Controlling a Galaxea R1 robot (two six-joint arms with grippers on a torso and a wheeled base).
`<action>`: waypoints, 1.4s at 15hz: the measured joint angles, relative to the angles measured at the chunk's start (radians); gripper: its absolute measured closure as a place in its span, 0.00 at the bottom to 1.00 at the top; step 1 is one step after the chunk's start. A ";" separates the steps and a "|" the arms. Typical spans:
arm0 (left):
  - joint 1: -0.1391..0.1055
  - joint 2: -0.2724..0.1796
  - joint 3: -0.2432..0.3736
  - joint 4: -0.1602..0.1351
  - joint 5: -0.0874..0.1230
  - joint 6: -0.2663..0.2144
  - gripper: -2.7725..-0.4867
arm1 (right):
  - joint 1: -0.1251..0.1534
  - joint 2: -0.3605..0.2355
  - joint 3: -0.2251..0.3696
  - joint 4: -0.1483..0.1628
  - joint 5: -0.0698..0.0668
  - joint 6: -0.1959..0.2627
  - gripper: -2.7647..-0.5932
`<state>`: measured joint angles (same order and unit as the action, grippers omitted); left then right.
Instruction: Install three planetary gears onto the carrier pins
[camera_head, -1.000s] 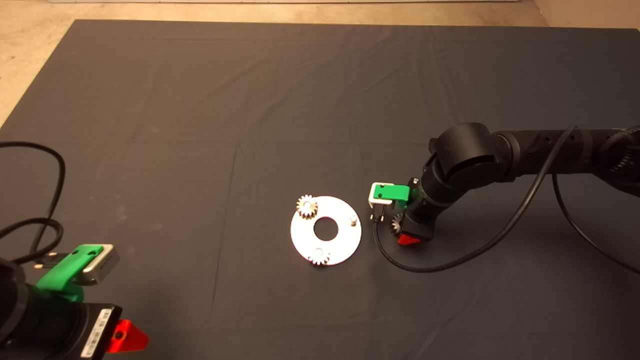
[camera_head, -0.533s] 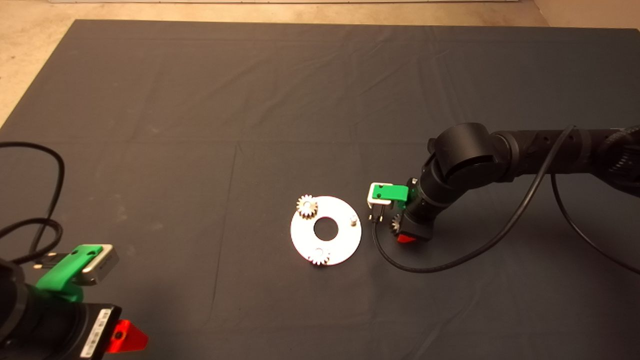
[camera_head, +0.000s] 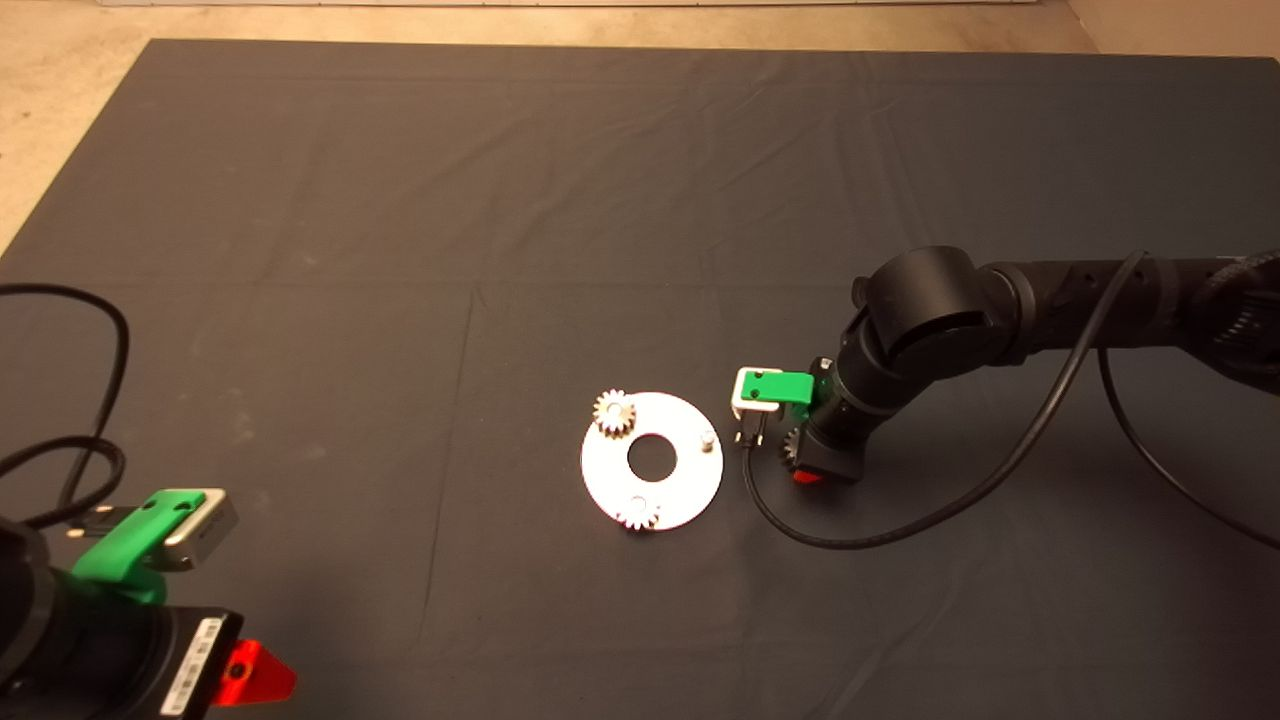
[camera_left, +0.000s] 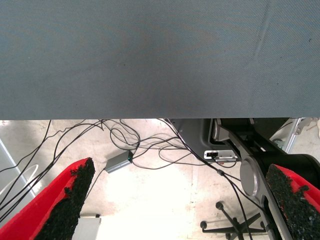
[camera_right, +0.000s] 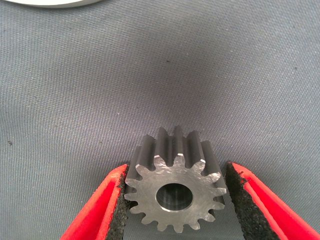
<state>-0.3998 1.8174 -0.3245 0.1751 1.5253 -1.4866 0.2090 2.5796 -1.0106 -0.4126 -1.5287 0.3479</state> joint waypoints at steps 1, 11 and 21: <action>0.000 0.000 0.000 0.000 0.000 0.000 0.13 | 0.000 0.000 0.000 0.000 0.000 -0.001 0.69; 0.000 0.000 0.000 0.000 0.000 0.000 0.13 | 0.000 0.009 0.000 0.000 -0.002 -0.008 0.74; 0.000 0.000 0.000 -0.004 0.000 0.000 0.13 | 0.066 0.005 0.116 -0.001 -0.002 -0.006 0.76</action>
<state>-0.3998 1.8174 -0.3243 0.1711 1.5250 -1.4866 0.2755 2.5843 -0.8948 -0.4136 -1.5309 0.3423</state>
